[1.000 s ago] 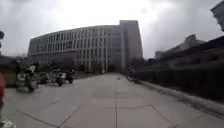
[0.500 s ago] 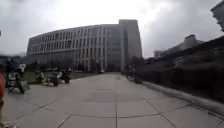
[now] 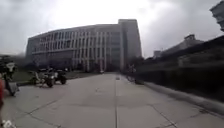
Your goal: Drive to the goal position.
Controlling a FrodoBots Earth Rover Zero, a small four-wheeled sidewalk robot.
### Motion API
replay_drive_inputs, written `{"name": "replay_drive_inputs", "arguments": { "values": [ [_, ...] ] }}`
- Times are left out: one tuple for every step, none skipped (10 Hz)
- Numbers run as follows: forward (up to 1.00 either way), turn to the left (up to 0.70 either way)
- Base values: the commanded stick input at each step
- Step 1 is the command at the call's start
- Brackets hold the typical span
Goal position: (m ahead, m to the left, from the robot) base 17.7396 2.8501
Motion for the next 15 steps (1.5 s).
{"name": "replay_drive_inputs", "arguments": {
  "values": [
    [0.70, 0.00],
    [0.70, 0.00],
    [0.70, 0.00],
    [0.70, 0.00],
    [0.70, 0.00],
    [0.70, 0.00],
    [0.70, 0.00],
    [0.70, 0.00],
    [0.70, 0.00],
    [0.70, 0.00],
    [0.70, 0.00],
    [0.70, 0.00],
    [0.70, 0.00],
    [0.70, 0.00],
    [0.70, 0.04]
  ]
}}
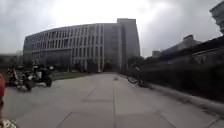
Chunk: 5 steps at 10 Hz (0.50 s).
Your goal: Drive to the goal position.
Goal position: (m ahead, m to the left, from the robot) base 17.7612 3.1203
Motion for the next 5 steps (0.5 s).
{"name": "replay_drive_inputs", "arguments": {
  "values": [
    [0.70, 0.18],
    [0.70, 0.32],
    [0.70, 0.35],
    [0.70, 0.35],
    [0.70, 0.35]
  ]
}}
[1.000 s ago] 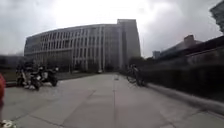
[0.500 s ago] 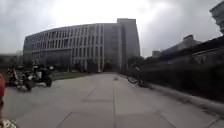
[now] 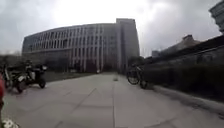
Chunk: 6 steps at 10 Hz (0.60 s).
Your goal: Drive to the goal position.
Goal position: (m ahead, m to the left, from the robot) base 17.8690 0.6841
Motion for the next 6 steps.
{"name": "replay_drive_inputs", "arguments": {
  "values": [
    [0.70, 0.35],
    [0.70, 0.35],
    [0.70, 0.35],
    [0.70, 0.35],
    [0.70, 0.35],
    [0.70, 0.35]
  ]
}}
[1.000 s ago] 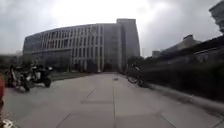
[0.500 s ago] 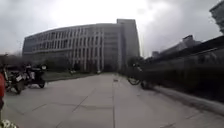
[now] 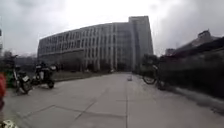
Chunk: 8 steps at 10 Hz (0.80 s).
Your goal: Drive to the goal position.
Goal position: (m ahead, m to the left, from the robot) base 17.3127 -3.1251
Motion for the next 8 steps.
{"name": "replay_drive_inputs", "arguments": {
  "values": [
    [0.70, 0.35],
    [0.70, 0.31],
    [0.70, 0.24],
    [0.70, 0.16],
    [0.70, 0.09],
    [0.70, 0.01],
    [0.70, 0.00],
    [0.70, 0.00]
  ]
}}
